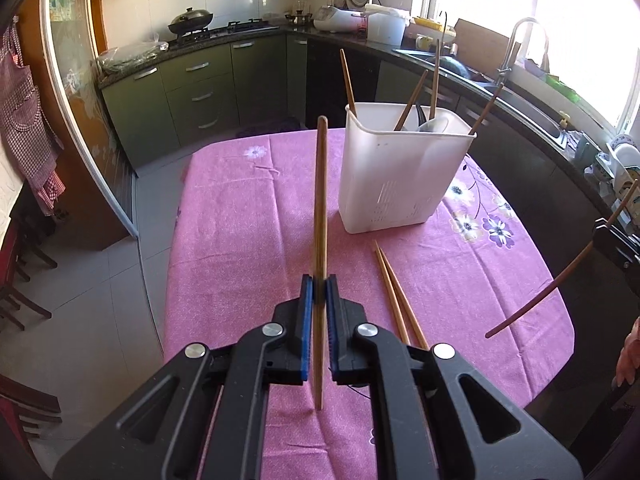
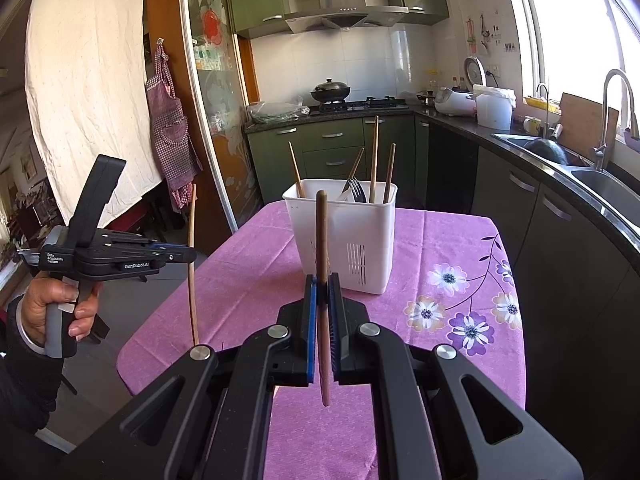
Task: Organize utensils
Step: 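Carry both chopsticks over the white holder and open both tools to drop them in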
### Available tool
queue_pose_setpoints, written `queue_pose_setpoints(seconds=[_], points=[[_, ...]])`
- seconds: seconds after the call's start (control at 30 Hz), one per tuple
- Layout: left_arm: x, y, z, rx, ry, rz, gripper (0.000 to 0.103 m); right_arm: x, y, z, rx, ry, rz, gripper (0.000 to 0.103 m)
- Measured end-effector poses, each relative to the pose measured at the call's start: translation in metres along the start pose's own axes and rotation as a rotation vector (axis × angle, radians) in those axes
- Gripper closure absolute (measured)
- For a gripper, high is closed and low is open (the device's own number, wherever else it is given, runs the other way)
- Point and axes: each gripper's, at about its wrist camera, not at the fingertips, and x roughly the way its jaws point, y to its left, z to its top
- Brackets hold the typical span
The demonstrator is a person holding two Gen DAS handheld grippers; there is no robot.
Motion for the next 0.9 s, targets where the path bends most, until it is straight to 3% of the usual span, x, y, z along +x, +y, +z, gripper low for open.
queue_pose_setpoints(seconds=[0.3, 0.47, 0.77, 0.9], points=[[-0.003, -0.001, 0.005, 0.013, -0.027, -0.013, 0.096, -0.007, 0.003, 0.015, -0.023, -0.019, -0.008, 0.097], [-0.022, -0.009, 0.029, 0.031, -0.064, -0.052, 0.096, -0.012, -0.003, 0.046, -0.013, -0.074, 0.004, 0.097], [-0.075, -0.025, 0.115, 0.006, -0.292, -0.135, 0.096, -0.018, -0.013, 0.144, 0.013, -0.306, -0.002, 0.097], [-0.081, -0.03, 0.151, -0.022, -0.423, -0.122, 0.096, -0.001, -0.017, 0.18, 0.014, -0.345, -0.026, 0.097]])
